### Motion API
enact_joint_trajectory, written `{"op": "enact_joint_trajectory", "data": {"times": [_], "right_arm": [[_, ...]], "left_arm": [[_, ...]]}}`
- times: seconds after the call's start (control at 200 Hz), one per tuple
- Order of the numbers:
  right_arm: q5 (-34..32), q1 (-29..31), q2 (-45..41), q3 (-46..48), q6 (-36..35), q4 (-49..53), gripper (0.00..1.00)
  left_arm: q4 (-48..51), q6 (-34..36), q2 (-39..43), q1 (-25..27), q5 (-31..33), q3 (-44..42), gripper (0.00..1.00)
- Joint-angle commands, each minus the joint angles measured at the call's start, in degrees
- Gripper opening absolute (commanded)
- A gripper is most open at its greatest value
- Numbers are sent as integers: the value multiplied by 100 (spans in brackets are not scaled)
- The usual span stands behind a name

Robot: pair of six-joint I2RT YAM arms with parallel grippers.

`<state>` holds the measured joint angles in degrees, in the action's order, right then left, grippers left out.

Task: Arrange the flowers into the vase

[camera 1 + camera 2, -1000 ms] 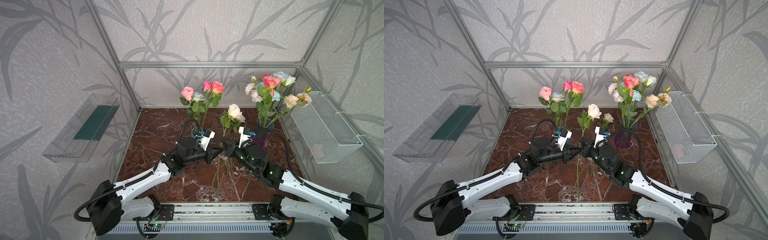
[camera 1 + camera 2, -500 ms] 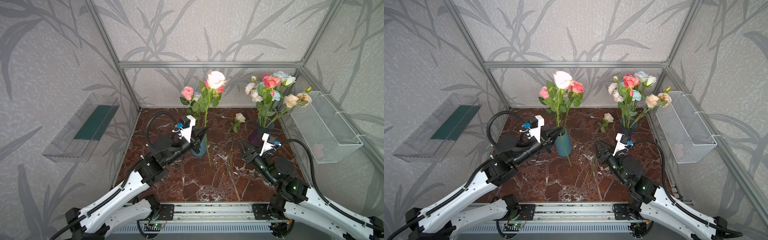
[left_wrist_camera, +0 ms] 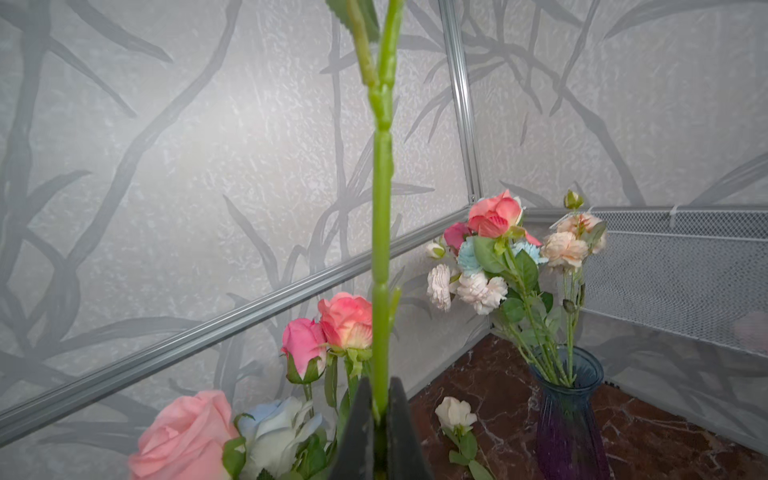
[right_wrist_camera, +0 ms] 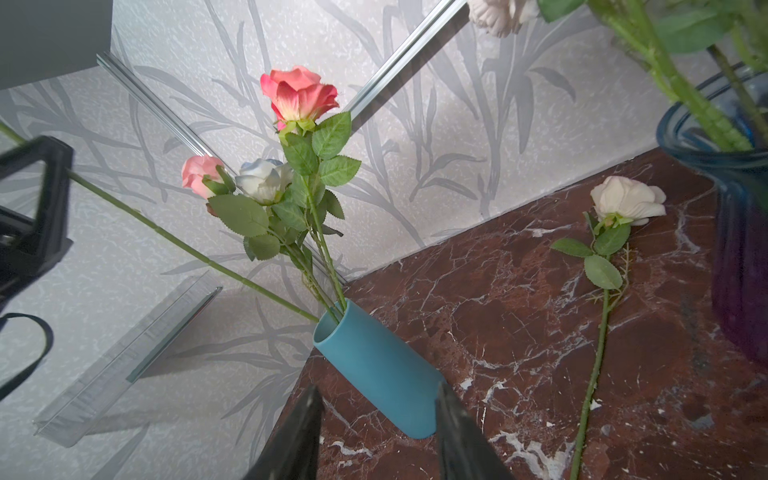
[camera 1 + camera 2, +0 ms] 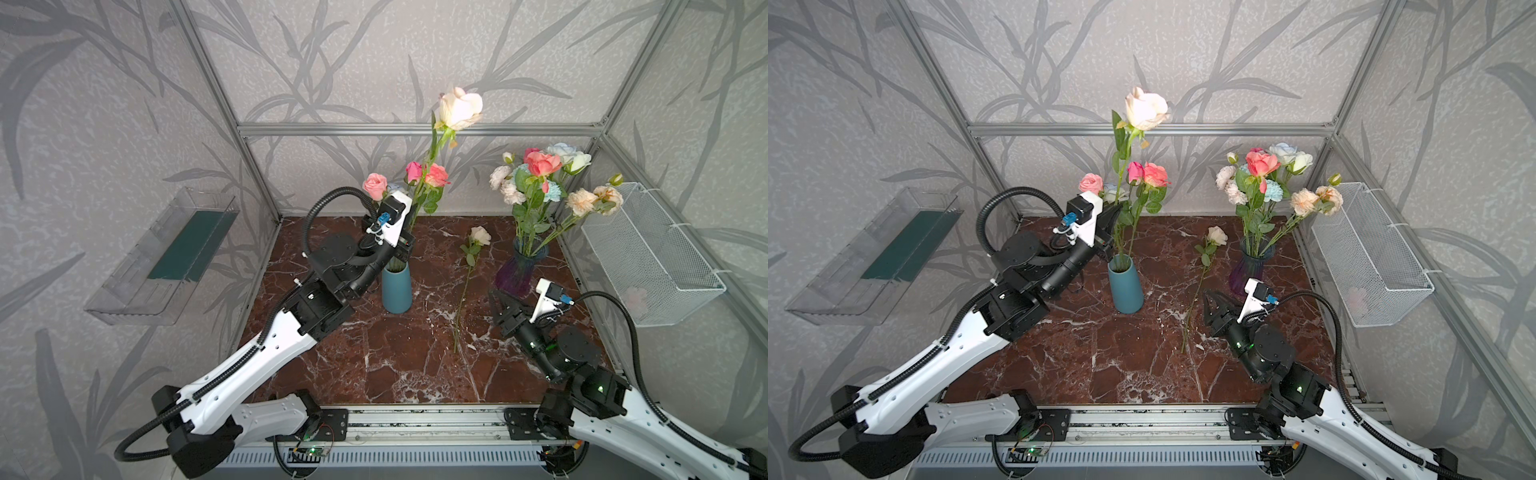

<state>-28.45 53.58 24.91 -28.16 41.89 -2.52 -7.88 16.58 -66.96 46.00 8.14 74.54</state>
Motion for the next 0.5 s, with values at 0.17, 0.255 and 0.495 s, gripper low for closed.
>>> {"op": "enact_joint_trajectory", "data": {"times": [0.17,0.255,0.495], "right_arm": [[-240,29,-214,61,-80,300,45],[-241,29,-206,64,-73,305,45],[-259,29,-95,127,-11,217,45]], "left_arm": [[-378,-2,70,-352,237,-196,0],[-317,-287,78,-562,70,-263,0],[-284,-1034,163,-978,-137,-855,0]]}}
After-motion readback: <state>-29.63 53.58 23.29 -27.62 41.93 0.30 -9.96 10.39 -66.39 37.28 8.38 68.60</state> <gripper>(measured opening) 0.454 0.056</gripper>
